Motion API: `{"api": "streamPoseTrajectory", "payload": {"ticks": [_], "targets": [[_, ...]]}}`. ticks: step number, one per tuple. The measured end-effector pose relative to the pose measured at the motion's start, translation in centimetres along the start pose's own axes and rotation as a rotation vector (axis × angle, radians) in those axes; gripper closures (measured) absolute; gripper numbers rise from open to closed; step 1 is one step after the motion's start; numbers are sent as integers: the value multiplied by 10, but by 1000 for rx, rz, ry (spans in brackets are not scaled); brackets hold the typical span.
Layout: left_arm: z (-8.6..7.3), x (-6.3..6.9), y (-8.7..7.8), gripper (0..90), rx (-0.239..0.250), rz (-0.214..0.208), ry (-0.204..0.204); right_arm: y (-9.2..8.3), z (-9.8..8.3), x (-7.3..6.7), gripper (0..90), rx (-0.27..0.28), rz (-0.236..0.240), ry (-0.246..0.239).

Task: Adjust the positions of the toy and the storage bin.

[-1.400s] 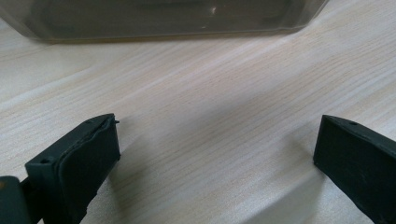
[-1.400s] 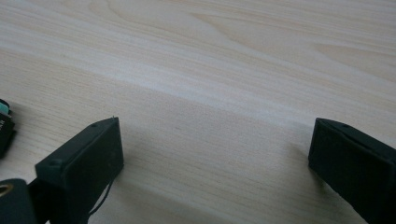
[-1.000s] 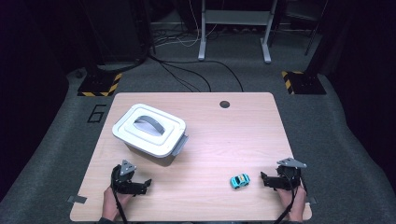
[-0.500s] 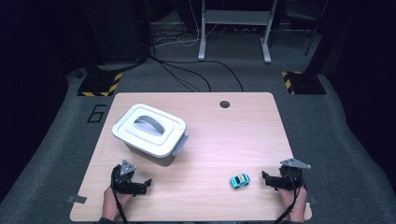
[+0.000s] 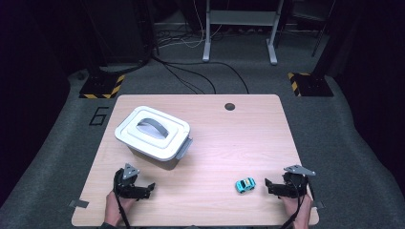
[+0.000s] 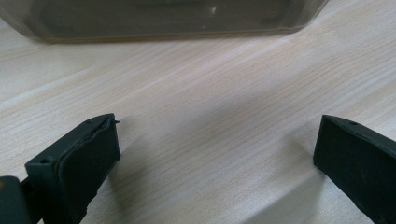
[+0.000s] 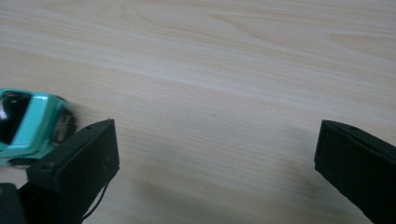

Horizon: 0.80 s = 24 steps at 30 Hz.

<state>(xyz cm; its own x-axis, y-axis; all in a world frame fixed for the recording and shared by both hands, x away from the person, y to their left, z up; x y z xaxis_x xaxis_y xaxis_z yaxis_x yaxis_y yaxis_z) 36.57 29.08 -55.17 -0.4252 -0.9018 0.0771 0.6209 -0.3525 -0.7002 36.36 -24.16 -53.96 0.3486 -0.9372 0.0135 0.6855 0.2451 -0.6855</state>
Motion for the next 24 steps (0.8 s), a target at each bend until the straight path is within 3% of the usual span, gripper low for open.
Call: {"api": "streamPoseTrajectory", "payload": {"ticks": [8,24], "targets": [[0,0,0,0,0,1,-2,-8,9,-31,0,-24,36,-22],[0,0,0,0,0,0,0,-2,19,-84,0,-61,107,-58]]}}
Point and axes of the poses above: each handheld gripper's, and its own axes: y roughly forward along the jaws, z roughly out of its top, x roughly to its right, the point moved 3 cm from there along y, roughly forward along the jaws, and after that the axes turned 6 degrees about -y, right-handed, at the moved point
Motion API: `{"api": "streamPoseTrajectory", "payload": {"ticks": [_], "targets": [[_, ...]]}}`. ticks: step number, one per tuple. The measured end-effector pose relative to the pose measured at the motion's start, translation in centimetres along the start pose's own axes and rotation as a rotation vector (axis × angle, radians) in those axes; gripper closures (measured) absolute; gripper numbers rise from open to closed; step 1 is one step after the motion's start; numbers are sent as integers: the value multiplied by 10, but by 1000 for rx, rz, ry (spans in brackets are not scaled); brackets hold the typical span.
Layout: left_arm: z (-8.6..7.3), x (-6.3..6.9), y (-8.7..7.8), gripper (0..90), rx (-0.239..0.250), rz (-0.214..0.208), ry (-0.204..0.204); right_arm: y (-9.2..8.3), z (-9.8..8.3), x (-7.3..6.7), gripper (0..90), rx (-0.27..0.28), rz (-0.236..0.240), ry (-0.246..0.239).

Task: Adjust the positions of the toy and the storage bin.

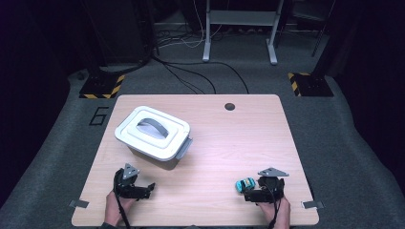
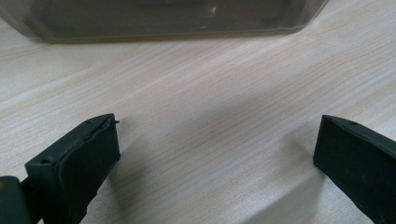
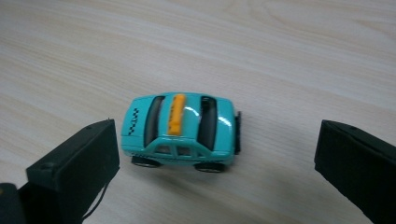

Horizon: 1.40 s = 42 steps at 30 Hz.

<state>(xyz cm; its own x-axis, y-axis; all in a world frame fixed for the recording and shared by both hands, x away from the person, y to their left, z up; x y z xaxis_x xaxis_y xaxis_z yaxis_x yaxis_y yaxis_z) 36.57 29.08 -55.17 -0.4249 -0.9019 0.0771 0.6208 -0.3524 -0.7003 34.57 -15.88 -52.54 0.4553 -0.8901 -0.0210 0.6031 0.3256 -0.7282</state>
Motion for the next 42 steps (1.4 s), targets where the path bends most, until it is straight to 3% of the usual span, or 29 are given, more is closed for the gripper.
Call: {"api": "streamPoseTrajectory", "payload": {"ticks": [10,17,25,42], "targets": [[0,0,0,0,2,-2,0,15,1,-16,9,-36,-2,-25],[0,0,0,0,2,-2,1,17,2,-21,141,-33,-19,-28],[0,1,1,0,3,-7,4,17,-1,-22,223,-42,-45,-26],[0,0,0,0,3,-7,7,17,-4,-23,207,-32,-83,-33]]}}
Point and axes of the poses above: each handheld gripper's, and its own axes: y roughly forward along the jaws, z roughly out of its top, x roughly to its right, the point moved 3 cm from there along y, roughly forward along the jaws, and after that the axes turned 6 degrees about -y, right-handed, at the moved point
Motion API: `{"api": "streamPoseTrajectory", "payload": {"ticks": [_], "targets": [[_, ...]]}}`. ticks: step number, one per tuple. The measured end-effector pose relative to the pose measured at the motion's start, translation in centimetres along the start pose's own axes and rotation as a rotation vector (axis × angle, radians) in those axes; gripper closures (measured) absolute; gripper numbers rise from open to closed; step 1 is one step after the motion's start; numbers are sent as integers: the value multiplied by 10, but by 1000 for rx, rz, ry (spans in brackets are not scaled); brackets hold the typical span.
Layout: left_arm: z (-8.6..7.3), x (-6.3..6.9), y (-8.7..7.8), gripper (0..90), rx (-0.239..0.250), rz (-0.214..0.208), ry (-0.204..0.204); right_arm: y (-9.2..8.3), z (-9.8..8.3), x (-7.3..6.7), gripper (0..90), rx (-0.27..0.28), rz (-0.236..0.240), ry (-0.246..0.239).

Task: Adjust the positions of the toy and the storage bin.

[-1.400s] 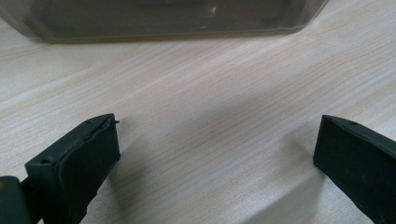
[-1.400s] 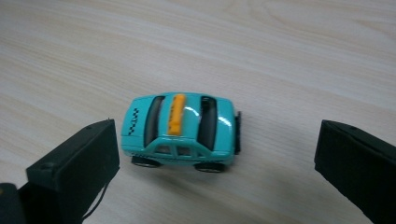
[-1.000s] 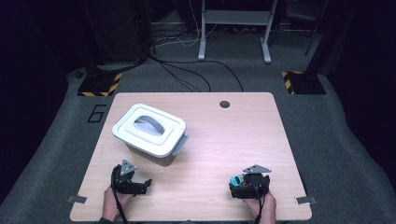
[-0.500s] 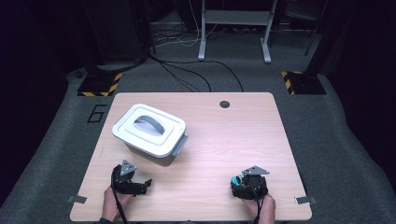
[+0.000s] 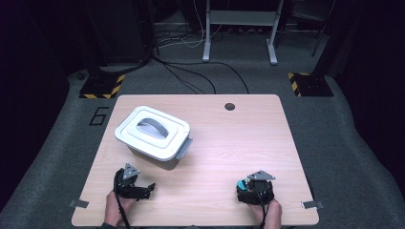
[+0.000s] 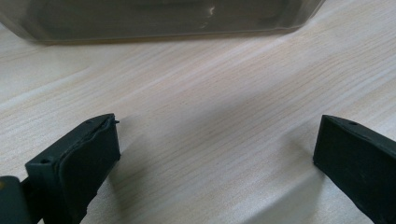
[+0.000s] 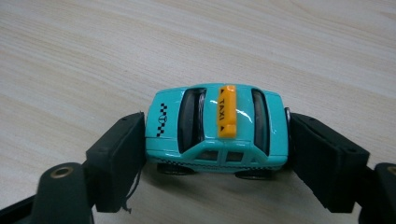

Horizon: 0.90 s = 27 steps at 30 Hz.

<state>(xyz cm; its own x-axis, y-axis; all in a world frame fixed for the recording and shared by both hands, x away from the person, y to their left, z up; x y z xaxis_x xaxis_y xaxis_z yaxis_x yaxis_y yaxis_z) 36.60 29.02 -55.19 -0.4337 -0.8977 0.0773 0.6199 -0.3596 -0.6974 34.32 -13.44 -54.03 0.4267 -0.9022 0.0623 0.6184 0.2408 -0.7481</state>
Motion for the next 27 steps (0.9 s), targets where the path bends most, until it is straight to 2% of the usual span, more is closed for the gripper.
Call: {"api": "streamPoseTrajectory", "payload": {"ticks": [3,5,10,12,13,18,27], "targets": [[0,0,0,0,2,5,4,1,1,0,196,2,-6,5],[0,0,0,0,0,4,3,1,1,0,233,12,-14,10],[0,0,0,0,1,4,2,1,1,0,238,15,-14,14],[0,0,0,0,1,3,2,0,0,1,240,22,-6,-5],[0,0,0,0,0,1,2,0,0,1,240,19,-8,7],[0,0,0,0,0,1,3,0,-1,3,241,27,7,-5],[0,0,0,0,0,1,2,-7,1,10,241,40,-13,-8]]}}
Point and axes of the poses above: each handheld gripper's, and its own axes: y roughly forward along the jaws, z roughly out of its top, x roughly to its right, the point moved 3 cm from there along y, roughly forward along the jaws, and after that the axes turned 6 degrees about -y, right-handed, at the moved point
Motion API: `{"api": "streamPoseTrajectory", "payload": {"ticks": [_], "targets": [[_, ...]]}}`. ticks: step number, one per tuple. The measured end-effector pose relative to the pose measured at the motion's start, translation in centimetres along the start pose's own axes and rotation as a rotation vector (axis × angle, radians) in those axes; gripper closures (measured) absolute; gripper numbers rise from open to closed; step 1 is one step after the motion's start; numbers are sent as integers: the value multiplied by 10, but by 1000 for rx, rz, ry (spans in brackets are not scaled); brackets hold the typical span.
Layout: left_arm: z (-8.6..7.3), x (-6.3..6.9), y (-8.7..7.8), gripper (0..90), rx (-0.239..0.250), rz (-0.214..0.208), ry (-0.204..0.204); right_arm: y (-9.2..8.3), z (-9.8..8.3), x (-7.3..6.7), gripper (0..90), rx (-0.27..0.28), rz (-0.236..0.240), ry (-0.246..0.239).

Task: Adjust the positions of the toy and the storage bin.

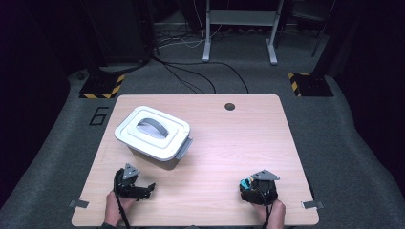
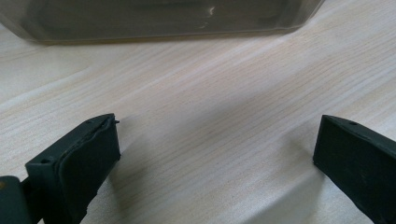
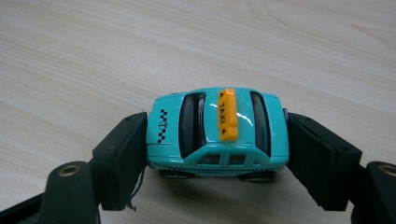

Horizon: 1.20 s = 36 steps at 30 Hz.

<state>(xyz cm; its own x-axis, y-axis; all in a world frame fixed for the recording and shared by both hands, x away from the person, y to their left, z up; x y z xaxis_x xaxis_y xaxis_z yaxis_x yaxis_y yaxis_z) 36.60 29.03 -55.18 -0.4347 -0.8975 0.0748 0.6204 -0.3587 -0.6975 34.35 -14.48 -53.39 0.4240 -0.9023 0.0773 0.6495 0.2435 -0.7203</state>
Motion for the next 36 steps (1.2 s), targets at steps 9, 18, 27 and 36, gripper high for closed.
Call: {"api": "streamPoseTrajectory", "payload": {"ticks": [9,18,27,36], "targets": [[0,0,0,0,1,2,1,-7,5,9,241,4,-25,-16],[0,0,0,0,1,2,-1,-13,5,26,241,4,-47,-12],[0,0,0,0,1,0,0,-15,3,40,241,-2,-76,3],[0,0,0,0,0,0,0,-16,3,61,241,-8,-99,2]]}}
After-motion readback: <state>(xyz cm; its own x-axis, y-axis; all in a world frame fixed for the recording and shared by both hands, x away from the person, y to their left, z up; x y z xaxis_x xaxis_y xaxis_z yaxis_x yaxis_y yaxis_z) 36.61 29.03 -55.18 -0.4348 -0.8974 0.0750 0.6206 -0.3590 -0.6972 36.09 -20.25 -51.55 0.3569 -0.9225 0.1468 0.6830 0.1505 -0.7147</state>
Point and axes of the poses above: each handheld gripper's, and its own axes: y roughly forward along the jaws, z roughly out of its top, x roughly to its right, the point moved 3 cm from there along y, roughly forward along the jaws, and after that the axes turned 6 degrees about -y, right-handed, at the moved point
